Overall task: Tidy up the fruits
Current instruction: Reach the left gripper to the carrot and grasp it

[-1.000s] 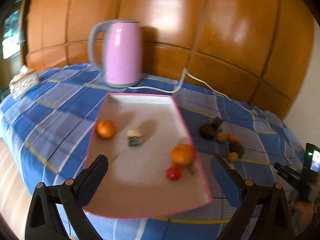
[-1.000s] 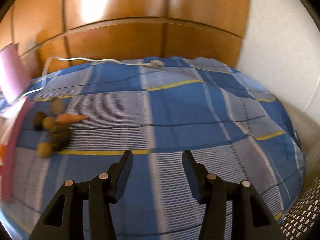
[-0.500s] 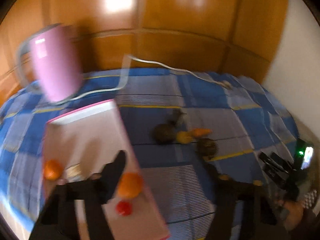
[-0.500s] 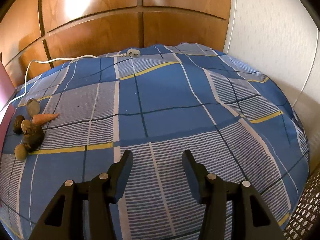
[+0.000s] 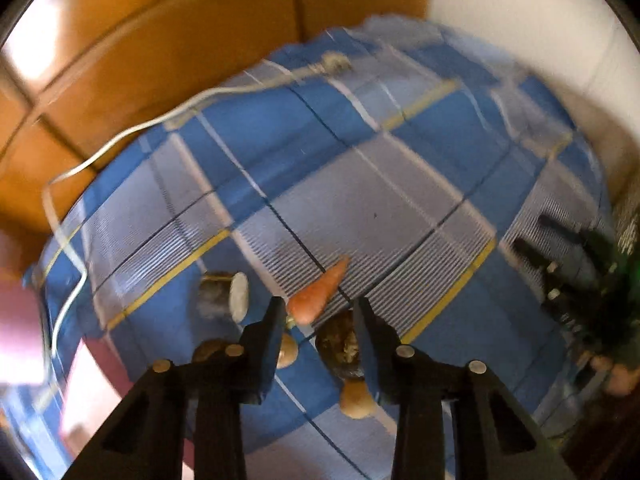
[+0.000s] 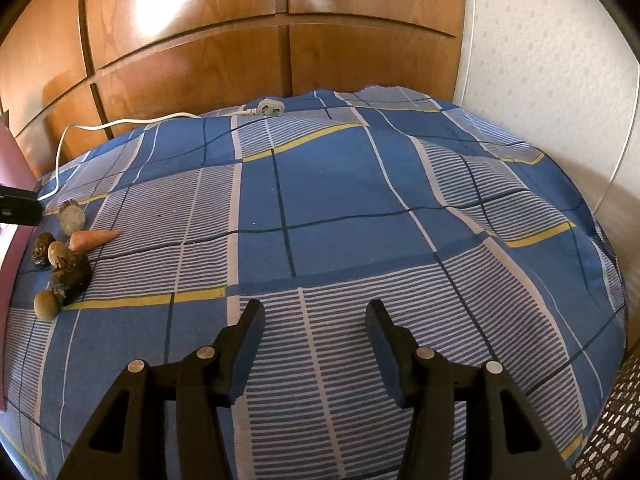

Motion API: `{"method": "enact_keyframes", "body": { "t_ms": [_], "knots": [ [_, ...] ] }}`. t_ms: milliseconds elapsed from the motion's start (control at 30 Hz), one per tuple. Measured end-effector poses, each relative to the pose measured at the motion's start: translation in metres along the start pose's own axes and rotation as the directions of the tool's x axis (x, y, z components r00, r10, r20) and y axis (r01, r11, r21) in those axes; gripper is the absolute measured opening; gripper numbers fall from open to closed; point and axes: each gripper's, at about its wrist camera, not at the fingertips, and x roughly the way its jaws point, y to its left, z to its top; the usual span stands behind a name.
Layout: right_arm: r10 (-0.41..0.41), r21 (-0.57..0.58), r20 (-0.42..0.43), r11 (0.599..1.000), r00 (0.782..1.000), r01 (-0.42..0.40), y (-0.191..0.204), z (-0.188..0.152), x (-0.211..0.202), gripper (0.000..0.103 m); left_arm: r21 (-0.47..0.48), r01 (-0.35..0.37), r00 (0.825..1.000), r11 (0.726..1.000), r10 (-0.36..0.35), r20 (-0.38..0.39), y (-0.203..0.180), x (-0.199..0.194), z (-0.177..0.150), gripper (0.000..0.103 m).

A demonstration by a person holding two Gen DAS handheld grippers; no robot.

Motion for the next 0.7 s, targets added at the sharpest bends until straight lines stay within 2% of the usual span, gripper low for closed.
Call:
{"method": "enact_keyframes", "body": {
  "t_ms": [67,133,400,467,533,633,700],
  "knots": [
    [0.007,0.001,-0.002,1.000,1.000,-0.007,0.000,0.000,0.000,0.056,0.084,0.000,0.998,0.997,0.005,-0.065,-0.007,0.015,0.005,0.035],
    [0.010,-0.001,-0.004,1.000,1.000,-0.010,0.000,0.001,0.000,0.056,0.127,-0.005,0.996,0.992,0.017,-0.091,-0.009,0.024,0.008,0.034],
    [0.015,0.001,-0.005,1.000,1.000,-0.015,-0.001,0.000,0.000,0.057,0.157,0.073,0.986,0.985,-0.048,-0.161,-0.006,0.041,0.025,0.031],
    [0.015,-0.001,-0.004,1.000,1.000,-0.015,-0.001,0.000,0.000,0.057,0.176,0.076,0.982,0.981,-0.043,-0.184,-0.001,0.043,0.029,0.026],
    [0.013,-0.001,-0.004,1.000,1.000,-0.013,0.000,0.000,0.000,0.057,0.170,0.083,0.976,0.982,-0.045,-0.215,0.007,0.049,0.032,0.025],
    [0.010,-0.003,-0.005,1.000,1.000,-0.010,0.000,0.000,0.000,0.057,0.167,0.093,0.956,0.982,-0.041,-0.289,0.018,0.063,0.033,0.025],
    [0.010,-0.003,-0.006,1.000,1.000,-0.010,0.000,0.000,0.000,0.057,0.184,0.098,0.957,0.978,-0.042,-0.287,0.017,0.064,0.036,0.024]
  ]
}}
